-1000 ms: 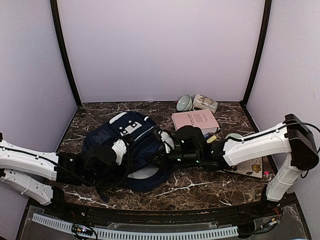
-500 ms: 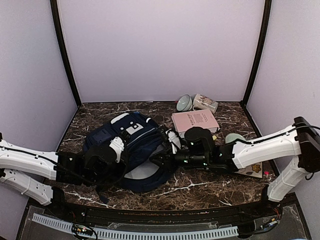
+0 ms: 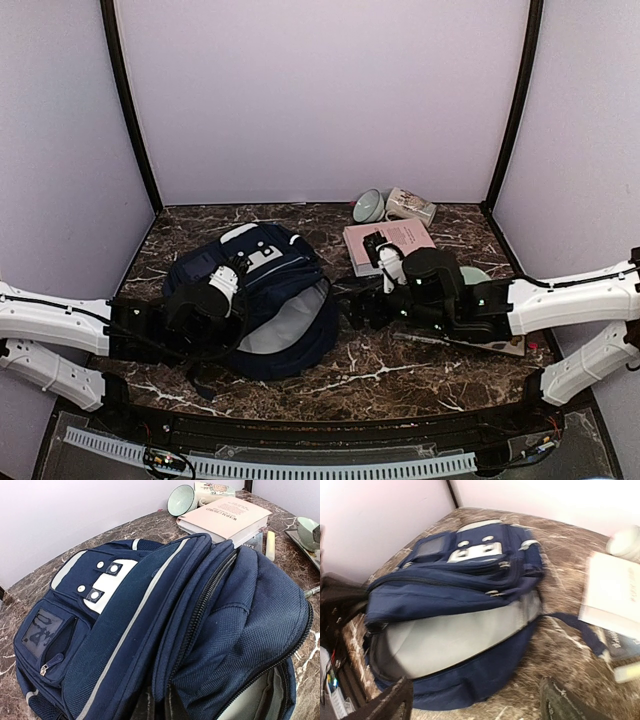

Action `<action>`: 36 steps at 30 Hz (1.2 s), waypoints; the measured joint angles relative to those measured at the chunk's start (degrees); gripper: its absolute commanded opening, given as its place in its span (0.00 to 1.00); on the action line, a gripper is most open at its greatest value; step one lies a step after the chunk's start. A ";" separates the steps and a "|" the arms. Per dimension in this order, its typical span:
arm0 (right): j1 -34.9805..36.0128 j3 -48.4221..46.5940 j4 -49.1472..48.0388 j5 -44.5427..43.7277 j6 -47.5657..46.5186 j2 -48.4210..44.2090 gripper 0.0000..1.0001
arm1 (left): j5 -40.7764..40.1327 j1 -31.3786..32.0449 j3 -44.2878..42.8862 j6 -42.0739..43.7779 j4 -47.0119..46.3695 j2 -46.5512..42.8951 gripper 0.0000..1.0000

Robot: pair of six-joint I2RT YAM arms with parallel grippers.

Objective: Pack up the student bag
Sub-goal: Pick up the book.

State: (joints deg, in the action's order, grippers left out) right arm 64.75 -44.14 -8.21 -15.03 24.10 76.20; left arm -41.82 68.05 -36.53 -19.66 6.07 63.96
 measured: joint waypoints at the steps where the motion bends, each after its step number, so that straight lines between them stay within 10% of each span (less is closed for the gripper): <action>1: -0.46 0.31 0.63 -1.99 -0.04 -0.85 0.97 | 0.00 -0.09 -0.04 -0.07 0.02 -0.02 0.00; 17: -29.29 0.92 4.76 -4.92 8.92 -1.77 1.00 | 1.88 -0.42 -0.07 -0.26 -0.04 -0.35 0.00; 36: -56.13 -12.00 -3.80 33.99 11.28 27.65 0.79 | 5.38 -0.79 1.01 -0.22 -0.87 -1.49 0.00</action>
State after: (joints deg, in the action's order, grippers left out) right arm 8.62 -56.14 -12.01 18.96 35.38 103.85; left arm -36.45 67.26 -35.53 -19.88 5.19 62.48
